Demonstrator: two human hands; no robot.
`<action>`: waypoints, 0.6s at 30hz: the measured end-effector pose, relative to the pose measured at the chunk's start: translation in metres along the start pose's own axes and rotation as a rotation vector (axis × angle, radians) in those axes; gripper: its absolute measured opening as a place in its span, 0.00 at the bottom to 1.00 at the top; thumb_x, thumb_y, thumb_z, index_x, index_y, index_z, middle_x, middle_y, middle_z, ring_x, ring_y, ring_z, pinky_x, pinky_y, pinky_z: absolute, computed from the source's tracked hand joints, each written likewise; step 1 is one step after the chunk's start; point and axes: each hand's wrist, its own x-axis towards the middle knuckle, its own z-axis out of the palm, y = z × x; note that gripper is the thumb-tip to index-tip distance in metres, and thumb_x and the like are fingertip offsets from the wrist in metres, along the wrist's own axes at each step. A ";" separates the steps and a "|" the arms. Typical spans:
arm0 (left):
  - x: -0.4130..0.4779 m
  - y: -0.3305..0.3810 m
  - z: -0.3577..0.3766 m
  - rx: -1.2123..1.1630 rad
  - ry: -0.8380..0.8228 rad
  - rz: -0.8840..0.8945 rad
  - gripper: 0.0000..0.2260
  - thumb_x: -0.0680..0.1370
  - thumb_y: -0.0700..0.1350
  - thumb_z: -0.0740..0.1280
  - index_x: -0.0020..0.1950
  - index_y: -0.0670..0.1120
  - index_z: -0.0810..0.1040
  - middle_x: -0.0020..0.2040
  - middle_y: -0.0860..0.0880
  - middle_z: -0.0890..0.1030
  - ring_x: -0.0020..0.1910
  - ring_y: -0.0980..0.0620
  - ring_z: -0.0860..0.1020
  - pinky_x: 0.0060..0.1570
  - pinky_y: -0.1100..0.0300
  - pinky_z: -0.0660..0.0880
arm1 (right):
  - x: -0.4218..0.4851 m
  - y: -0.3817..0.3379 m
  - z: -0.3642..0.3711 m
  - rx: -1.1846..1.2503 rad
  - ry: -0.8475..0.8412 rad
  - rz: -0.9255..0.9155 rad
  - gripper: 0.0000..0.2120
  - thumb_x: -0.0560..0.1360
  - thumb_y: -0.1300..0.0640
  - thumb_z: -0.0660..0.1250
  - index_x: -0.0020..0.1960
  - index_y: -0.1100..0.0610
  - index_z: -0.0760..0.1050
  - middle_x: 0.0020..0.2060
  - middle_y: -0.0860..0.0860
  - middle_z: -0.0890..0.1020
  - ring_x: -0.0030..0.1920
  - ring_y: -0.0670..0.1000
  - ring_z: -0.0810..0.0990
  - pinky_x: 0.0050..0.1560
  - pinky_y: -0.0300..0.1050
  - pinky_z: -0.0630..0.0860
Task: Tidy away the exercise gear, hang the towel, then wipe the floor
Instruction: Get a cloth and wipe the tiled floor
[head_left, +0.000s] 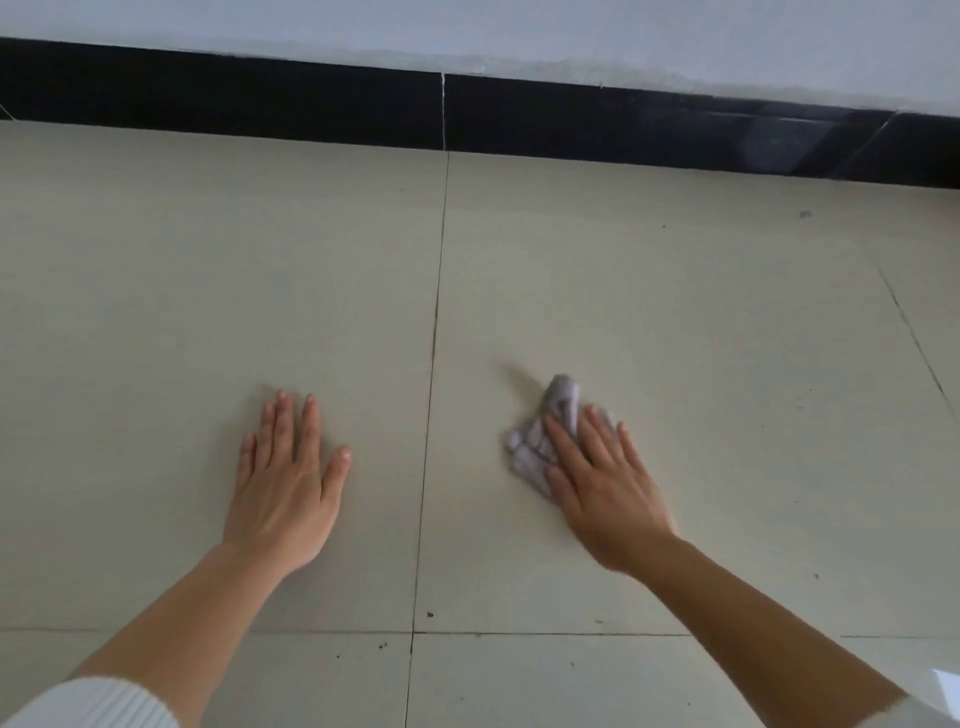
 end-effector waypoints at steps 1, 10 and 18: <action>0.011 -0.001 -0.002 0.006 0.008 -0.007 0.30 0.79 0.58 0.42 0.78 0.46 0.40 0.78 0.45 0.39 0.76 0.49 0.38 0.74 0.52 0.39 | 0.005 0.017 -0.005 0.073 0.015 0.183 0.26 0.82 0.44 0.41 0.78 0.47 0.38 0.78 0.52 0.44 0.76 0.52 0.36 0.74 0.46 0.32; 0.064 -0.018 0.008 0.016 0.205 -0.021 0.34 0.77 0.60 0.45 0.76 0.39 0.56 0.76 0.38 0.56 0.76 0.41 0.54 0.72 0.47 0.52 | 0.121 0.051 -0.027 0.231 0.044 0.646 0.28 0.82 0.46 0.42 0.78 0.53 0.41 0.77 0.57 0.42 0.77 0.57 0.38 0.75 0.52 0.35; 0.061 -0.018 0.006 0.008 0.235 -0.044 0.32 0.76 0.60 0.48 0.75 0.42 0.59 0.76 0.40 0.59 0.75 0.43 0.57 0.71 0.48 0.56 | 0.170 -0.070 -0.023 0.117 -0.008 0.027 0.27 0.82 0.45 0.39 0.78 0.51 0.37 0.77 0.54 0.39 0.76 0.54 0.33 0.75 0.50 0.33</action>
